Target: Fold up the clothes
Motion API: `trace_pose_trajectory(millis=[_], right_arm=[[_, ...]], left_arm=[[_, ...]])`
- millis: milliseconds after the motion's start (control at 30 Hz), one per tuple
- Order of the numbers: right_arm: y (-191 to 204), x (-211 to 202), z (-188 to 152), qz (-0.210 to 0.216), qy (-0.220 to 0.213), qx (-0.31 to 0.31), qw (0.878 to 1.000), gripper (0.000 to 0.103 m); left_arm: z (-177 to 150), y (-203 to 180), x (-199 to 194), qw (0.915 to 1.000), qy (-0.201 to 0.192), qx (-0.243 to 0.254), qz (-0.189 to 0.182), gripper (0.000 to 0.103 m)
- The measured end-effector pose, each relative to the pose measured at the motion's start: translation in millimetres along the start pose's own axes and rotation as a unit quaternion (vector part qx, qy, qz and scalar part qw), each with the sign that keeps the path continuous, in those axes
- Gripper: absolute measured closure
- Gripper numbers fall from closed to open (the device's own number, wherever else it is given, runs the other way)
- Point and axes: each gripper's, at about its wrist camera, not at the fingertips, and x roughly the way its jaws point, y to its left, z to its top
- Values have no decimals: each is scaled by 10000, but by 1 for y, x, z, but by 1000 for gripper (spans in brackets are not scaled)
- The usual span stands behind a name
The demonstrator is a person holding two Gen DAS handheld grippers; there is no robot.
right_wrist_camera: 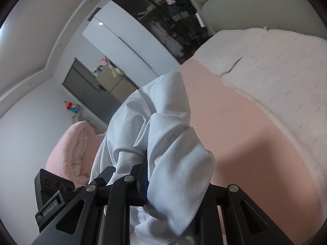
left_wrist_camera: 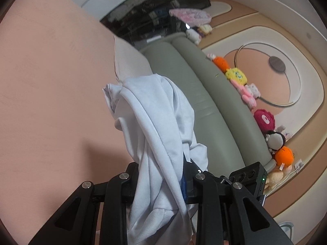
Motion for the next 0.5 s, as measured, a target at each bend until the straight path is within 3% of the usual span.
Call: trace_pose_trajectory(millis=[200,500], right_arm=[[-41,15,28,-374,-78,148,9992,85],[-101,47,38,-562,171,364,9976,85]], left_arm=[[6,16,61,9990,435,43,128,79],[4,57,107,9965,742,-337,168,79]])
